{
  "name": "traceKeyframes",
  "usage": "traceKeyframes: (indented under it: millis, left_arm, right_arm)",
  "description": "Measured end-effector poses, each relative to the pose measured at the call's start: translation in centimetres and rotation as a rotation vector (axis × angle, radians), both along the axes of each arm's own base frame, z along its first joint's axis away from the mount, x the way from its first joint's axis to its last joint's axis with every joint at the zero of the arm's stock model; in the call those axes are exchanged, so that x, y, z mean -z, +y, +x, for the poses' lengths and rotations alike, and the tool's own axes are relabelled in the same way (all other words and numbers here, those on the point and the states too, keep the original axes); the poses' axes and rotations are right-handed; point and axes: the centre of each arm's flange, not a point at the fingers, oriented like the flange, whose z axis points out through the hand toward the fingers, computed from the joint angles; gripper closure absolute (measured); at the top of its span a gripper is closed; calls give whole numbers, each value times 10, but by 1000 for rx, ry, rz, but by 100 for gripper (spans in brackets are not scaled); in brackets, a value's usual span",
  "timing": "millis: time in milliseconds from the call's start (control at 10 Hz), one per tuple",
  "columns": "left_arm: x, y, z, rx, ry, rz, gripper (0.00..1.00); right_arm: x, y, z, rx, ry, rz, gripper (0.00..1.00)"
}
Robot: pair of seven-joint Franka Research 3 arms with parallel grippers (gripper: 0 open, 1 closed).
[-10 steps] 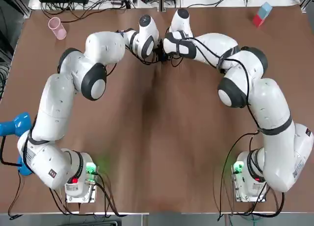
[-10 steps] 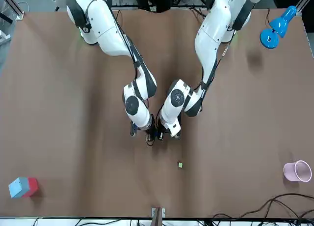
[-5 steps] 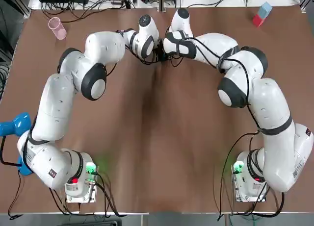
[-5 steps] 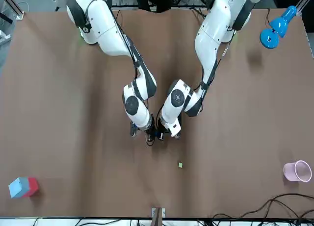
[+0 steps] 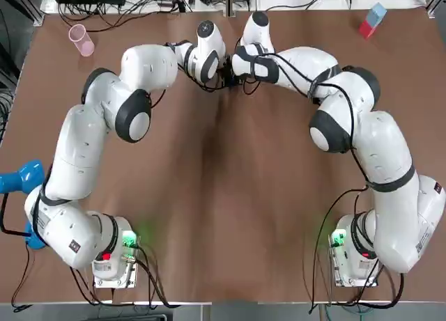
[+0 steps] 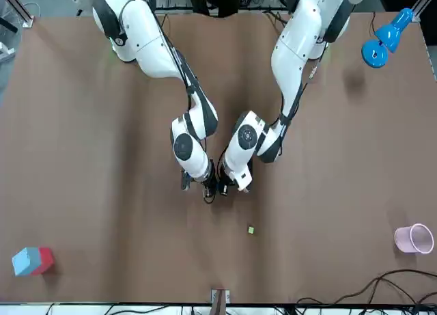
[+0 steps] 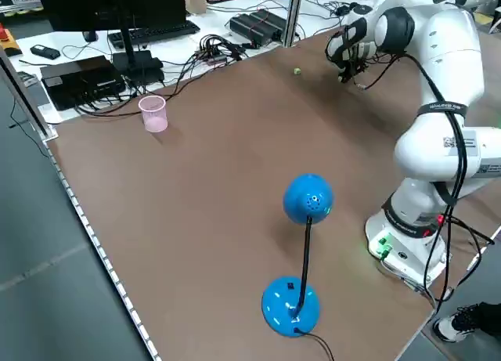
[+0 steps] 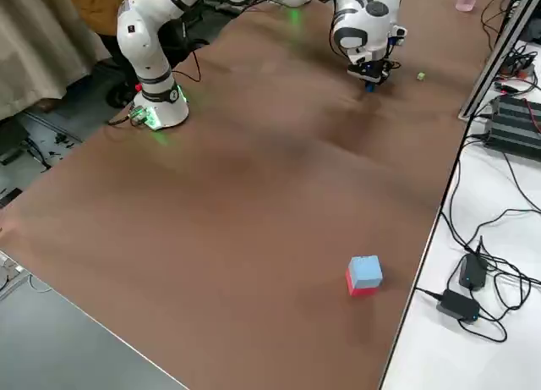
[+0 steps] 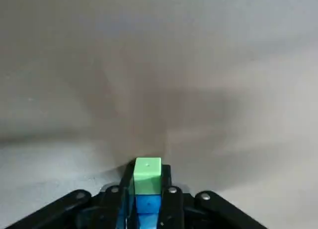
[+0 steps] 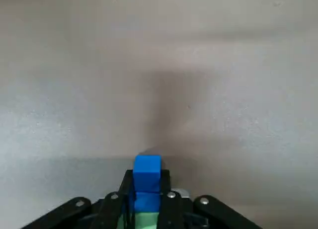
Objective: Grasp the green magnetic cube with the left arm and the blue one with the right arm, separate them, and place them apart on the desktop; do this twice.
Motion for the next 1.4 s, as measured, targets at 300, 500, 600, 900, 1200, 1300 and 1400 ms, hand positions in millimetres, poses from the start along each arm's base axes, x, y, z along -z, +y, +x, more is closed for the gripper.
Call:
traceKeyframes:
  millis: [300, 500, 600, 900, 1200, 1300, 1400]
  left_arm:
    - [0, 0, 1, -1, 0, -1, 76]
    - [0, 0, 1, -1, 0, -1, 76]
    - [0, 1, 0, -1, 1, 0, 76]
    - [1, 1, 0, -1, 2, 1, 76]
    - [1, 3, 1, -3, 4, 4, 76]
    - [1, 5, 3, -6, 4, 8, 76]
    - [0, 9, 6, -11, -1, 14, 76]
  right_arm:
    - [0, 0, 0, 1, -3, 1, 76]
    - [0, 0, 0, 0, -3, 1, 76]
    - [0, 0, 0, 0, -3, 1, 76]
    - [0, 1, 0, 0, -2, 1, 76]
    - [0, 0, 0, 0, -2, 0, 76]
    - [1, 0, 0, -2, 3, -3, 76]
    - [1, 0, -1, -4, 6, -5, 76]
